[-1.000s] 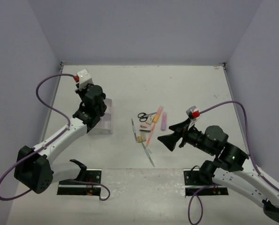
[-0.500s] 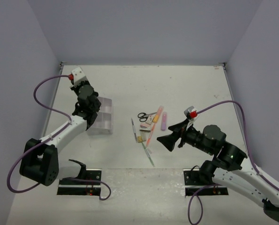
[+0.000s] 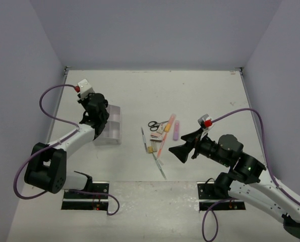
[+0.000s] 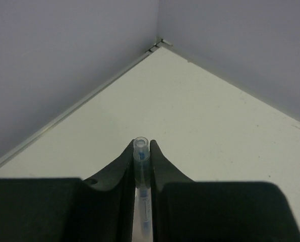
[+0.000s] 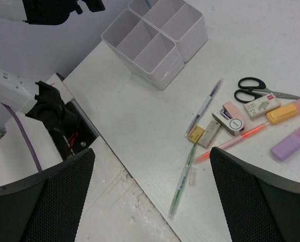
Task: Sort the stationery into containers
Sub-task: Place the pen in the storage box, then pick up the pen from the corner of the board, then close the pen cap on the pen.
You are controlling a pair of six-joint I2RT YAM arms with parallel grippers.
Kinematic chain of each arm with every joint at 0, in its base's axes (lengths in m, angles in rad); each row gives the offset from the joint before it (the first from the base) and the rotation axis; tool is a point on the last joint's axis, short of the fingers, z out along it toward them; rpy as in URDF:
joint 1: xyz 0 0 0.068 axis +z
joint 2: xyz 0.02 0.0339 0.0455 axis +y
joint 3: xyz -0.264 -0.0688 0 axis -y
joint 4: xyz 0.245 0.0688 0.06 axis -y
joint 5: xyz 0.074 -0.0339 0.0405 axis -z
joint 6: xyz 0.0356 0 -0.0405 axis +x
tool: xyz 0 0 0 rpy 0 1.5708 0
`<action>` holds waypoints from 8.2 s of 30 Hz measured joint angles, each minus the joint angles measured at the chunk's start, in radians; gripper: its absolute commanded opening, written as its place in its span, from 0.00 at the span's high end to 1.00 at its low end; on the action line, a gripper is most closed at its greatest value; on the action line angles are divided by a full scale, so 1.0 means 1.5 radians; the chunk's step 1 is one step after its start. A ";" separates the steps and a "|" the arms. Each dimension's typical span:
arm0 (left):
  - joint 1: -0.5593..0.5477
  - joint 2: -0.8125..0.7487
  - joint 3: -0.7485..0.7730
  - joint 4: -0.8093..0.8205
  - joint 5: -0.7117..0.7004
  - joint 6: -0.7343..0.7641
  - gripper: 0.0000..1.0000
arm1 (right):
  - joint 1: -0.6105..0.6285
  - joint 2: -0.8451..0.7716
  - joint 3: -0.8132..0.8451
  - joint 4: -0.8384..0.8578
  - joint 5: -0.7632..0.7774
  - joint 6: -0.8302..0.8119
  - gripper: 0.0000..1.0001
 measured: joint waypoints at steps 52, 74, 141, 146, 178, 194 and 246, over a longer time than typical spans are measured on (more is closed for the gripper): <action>0.001 -0.583 0.005 -0.671 0.591 -0.122 0.00 | 0.186 0.616 0.236 -0.256 0.189 0.247 0.53; 0.001 -0.549 0.005 -0.666 0.625 -0.119 0.00 | 0.203 0.757 0.253 -0.209 0.172 0.239 0.61; 0.001 -0.555 0.005 -0.664 0.642 -0.107 0.00 | 0.206 0.849 0.280 -0.211 0.160 0.240 0.88; 0.001 -0.556 0.005 -0.664 0.642 -0.106 0.00 | 0.212 0.851 0.283 -0.214 0.160 0.239 1.00; -0.003 -0.469 0.004 -0.672 0.577 -0.174 0.00 | 0.266 0.362 0.190 -0.420 0.304 0.345 1.00; -0.560 -0.053 0.157 -0.818 0.237 -0.621 0.00 | 0.254 0.240 0.162 -0.505 0.353 0.403 1.00; -0.646 0.382 0.387 -0.960 0.320 -1.035 0.41 | 0.253 0.154 0.149 -0.564 0.388 0.437 1.00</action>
